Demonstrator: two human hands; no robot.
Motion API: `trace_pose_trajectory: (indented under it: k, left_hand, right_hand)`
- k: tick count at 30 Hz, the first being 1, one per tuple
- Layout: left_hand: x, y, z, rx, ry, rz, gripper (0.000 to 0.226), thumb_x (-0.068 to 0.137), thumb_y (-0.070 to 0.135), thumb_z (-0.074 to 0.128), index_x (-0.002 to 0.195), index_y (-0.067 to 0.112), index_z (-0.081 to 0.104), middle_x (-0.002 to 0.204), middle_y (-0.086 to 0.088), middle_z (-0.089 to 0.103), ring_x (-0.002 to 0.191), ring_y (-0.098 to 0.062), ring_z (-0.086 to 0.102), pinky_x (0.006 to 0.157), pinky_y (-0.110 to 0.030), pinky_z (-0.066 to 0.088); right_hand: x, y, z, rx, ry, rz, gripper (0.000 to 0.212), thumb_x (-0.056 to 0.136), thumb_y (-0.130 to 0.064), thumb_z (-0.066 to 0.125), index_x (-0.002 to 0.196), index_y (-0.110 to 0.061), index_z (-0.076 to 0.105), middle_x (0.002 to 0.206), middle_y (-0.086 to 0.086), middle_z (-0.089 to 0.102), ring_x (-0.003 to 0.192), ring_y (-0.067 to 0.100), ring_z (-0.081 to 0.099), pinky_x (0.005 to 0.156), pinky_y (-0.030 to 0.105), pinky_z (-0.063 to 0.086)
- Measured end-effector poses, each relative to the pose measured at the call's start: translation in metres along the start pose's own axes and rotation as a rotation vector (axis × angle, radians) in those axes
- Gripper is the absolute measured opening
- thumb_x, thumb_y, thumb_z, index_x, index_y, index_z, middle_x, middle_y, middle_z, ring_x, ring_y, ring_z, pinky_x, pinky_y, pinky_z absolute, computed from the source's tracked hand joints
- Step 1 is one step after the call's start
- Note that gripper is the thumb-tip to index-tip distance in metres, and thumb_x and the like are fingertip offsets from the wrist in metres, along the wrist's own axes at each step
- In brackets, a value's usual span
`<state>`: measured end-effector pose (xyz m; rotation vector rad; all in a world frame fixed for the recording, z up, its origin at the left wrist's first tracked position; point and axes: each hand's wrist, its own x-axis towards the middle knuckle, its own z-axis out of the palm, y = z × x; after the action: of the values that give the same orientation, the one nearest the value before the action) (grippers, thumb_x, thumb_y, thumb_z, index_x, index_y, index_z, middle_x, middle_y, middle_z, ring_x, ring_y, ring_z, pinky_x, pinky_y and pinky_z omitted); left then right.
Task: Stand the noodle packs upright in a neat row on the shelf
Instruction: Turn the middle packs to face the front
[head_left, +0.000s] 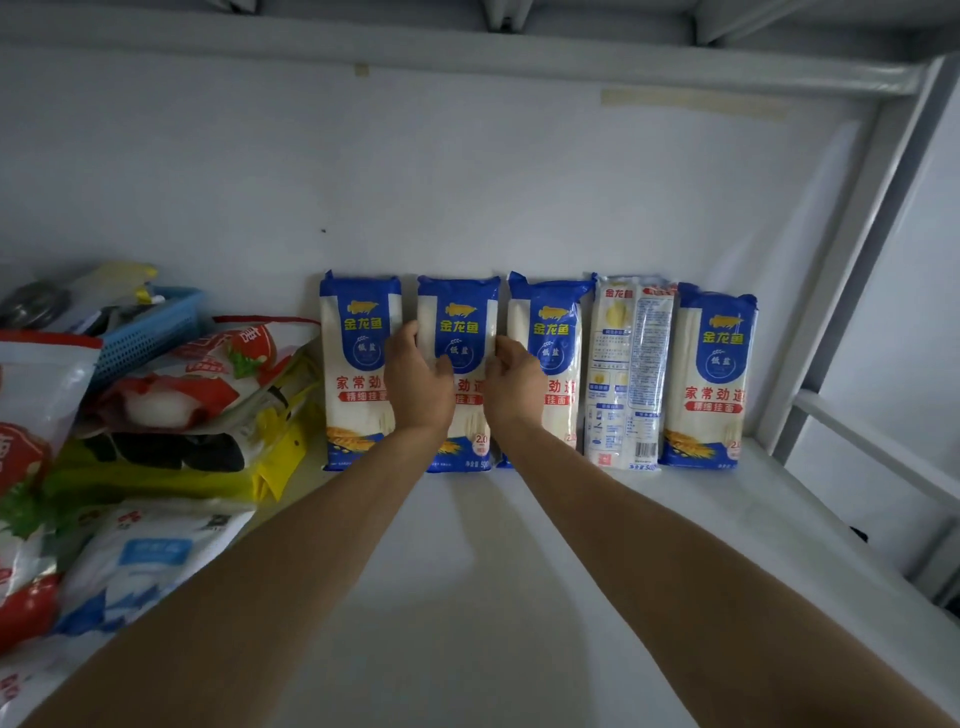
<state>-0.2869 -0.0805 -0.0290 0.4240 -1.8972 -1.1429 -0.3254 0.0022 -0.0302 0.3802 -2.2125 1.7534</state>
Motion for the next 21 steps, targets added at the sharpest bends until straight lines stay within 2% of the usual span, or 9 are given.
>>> trace_pose_trajectory:
  k: [2,5,8,10,12,14,17,19,21]
  left_hand:
    - [-0.013,0.012,0.004,0.002,0.058,0.108,0.044,0.088,0.005,0.062,0.131,0.007,0.05,0.134,-0.011,0.052,0.125,-0.02,0.053,0.096,-0.02,0.046]
    - [-0.033,0.029,0.018,-0.026,0.002,0.21,0.035,0.089,0.001,0.057,0.123,0.007,0.055,0.124,-0.011,0.057,0.106,-0.016,0.058,0.085,-0.019,0.048]
    - [-0.051,0.047,0.043,-0.099,-0.271,0.087,0.036,0.091,0.004,0.054,0.127,0.01,0.053,0.125,-0.006,0.06,0.104,-0.012,0.058,0.091,-0.028,0.052]
    - [-0.061,0.06,0.059,-0.13,-0.452,-0.06,0.046,0.093,0.01,0.053,0.138,0.012,0.045,0.136,-0.005,0.055,0.116,-0.018,0.057,0.098,-0.03,0.047]
    - [-0.068,0.073,0.071,-0.143,-0.565,-0.136,0.05,0.094,0.012,0.052,0.143,0.01,0.04,0.144,-0.007,0.049,0.129,-0.024,0.051,0.103,-0.032,0.043]
    - [-0.072,0.078,0.083,-0.139,-0.632,-0.178,0.046,0.095,0.009,0.051,0.14,0.011,0.043,0.143,-0.007,0.051,0.131,-0.025,0.049,0.098,-0.031,0.042]
    - [-0.07,0.076,0.104,-0.095,-0.651,-0.236,0.041,0.09,0.003,0.053,0.13,0.011,0.049,0.132,-0.009,0.059,0.121,-0.027,0.058,0.09,-0.034,0.048]
    - [-0.067,0.075,0.118,-0.035,-0.635,-0.255,0.045,0.086,0.002,0.057,0.129,0.011,0.049,0.129,-0.01,0.061,0.115,-0.028,0.061,0.084,-0.035,0.051]
    - [-0.064,0.075,0.128,0.013,-0.615,-0.257,0.045,0.084,-0.001,0.06,0.128,0.007,0.05,0.126,-0.011,0.063,0.111,-0.03,0.063,0.077,-0.033,0.05]
  right_hand:
    - [-0.003,0.0,-0.013,-0.022,0.082,-0.032,0.026,0.099,-0.013,0.045,0.115,-0.008,0.065,0.096,0.0,0.067,0.084,0.014,0.063,0.072,0.024,0.051]
    - [0.003,0.005,-0.039,-0.012,0.192,0.011,0.025,0.096,-0.012,0.046,0.11,-0.009,0.067,0.102,0.004,0.072,0.082,0.016,0.062,0.072,0.028,0.05]
    - [0.013,0.018,-0.071,-0.019,0.283,0.088,0.027,0.097,-0.012,0.045,0.116,-0.011,0.064,0.114,0.007,0.069,0.096,0.02,0.065,0.078,0.029,0.051]
    - [0.019,0.027,-0.095,-0.053,0.325,0.118,0.029,0.097,-0.012,0.046,0.122,-0.011,0.06,0.122,0.007,0.064,0.107,0.023,0.064,0.088,0.034,0.053]
    - [0.023,0.035,-0.118,-0.101,0.346,0.14,0.031,0.098,-0.014,0.047,0.127,-0.011,0.057,0.127,0.008,0.06,0.111,0.024,0.062,0.089,0.033,0.053]
    - [0.027,0.041,-0.139,-0.163,0.338,0.166,0.033,0.099,-0.016,0.046,0.13,-0.011,0.053,0.132,0.009,0.054,0.109,0.024,0.06,0.083,0.028,0.048]
    - [0.033,0.047,-0.159,-0.217,0.291,0.217,0.035,0.099,-0.018,0.046,0.134,-0.012,0.05,0.135,0.01,0.054,0.109,0.025,0.059,0.086,0.033,0.05]
    - [0.038,0.048,-0.165,-0.245,0.237,0.245,0.034,0.1,-0.02,0.043,0.131,-0.01,0.053,0.128,0.013,0.061,0.106,0.027,0.061,0.089,0.039,0.053]
    - [0.043,0.047,-0.166,-0.266,0.17,0.258,0.032,0.1,-0.022,0.041,0.124,-0.007,0.056,0.117,0.014,0.066,0.094,0.026,0.06,0.081,0.038,0.054]
